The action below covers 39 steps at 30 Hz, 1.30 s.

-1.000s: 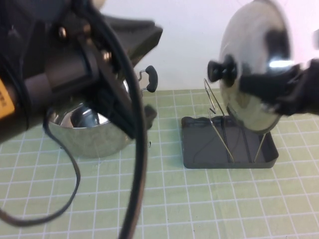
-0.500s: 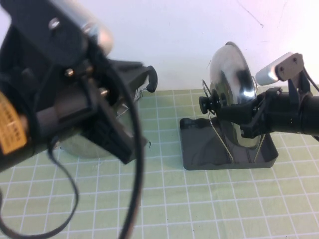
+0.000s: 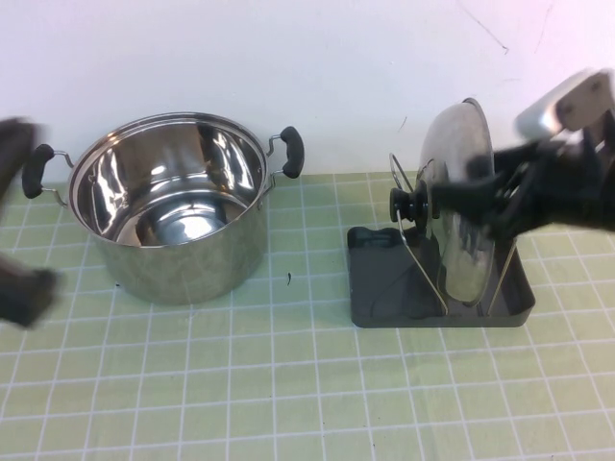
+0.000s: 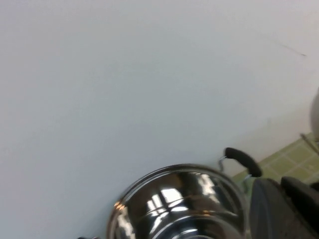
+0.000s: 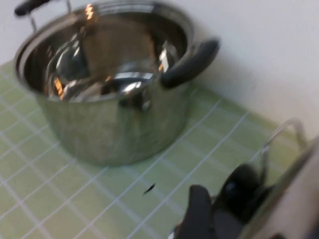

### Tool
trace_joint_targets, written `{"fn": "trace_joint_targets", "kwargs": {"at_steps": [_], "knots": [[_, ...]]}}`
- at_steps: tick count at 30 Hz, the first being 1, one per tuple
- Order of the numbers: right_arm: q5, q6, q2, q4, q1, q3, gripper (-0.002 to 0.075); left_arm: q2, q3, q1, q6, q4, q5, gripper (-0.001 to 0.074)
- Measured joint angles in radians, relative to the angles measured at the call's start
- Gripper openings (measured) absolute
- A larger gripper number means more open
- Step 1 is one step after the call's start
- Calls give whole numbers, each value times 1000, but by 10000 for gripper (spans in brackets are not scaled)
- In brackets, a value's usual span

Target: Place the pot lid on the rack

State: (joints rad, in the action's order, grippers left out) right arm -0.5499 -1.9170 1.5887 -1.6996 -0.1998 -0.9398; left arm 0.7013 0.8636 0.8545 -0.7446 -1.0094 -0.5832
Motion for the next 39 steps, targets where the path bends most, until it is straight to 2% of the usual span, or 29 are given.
{"fn": "trace_joint_targets", "kwargs": {"at_steps": [6,9,11,15,18,24,27,34,39], "knots": [[6,-9,-111,-1,50,-37,540,-144,-52,0,-91,-91,-198,1],[-2,-13,-194,3,55,-42,507,-218,-76,0,-127,-70,-283,1],[-46,-11,-253,52,55,-46,425,-266,-96,0,-139,-27,-315,1],[-196,95,-352,259,55,-47,140,-347,-153,0,-148,58,-305,1],[-328,328,-417,537,55,-50,42,-395,-206,0,-152,110,-253,1],[-459,834,-530,1226,55,-78,9,-424,-315,0,-179,162,-171,1],[-450,980,-603,1435,55,-70,8,-426,-378,0,-183,184,-121,1],[-248,1027,-815,1479,55,130,7,-426,-549,0,-183,139,198,1],[-122,1029,-1006,1429,55,375,7,-426,-613,0,-185,95,255,1]]}}
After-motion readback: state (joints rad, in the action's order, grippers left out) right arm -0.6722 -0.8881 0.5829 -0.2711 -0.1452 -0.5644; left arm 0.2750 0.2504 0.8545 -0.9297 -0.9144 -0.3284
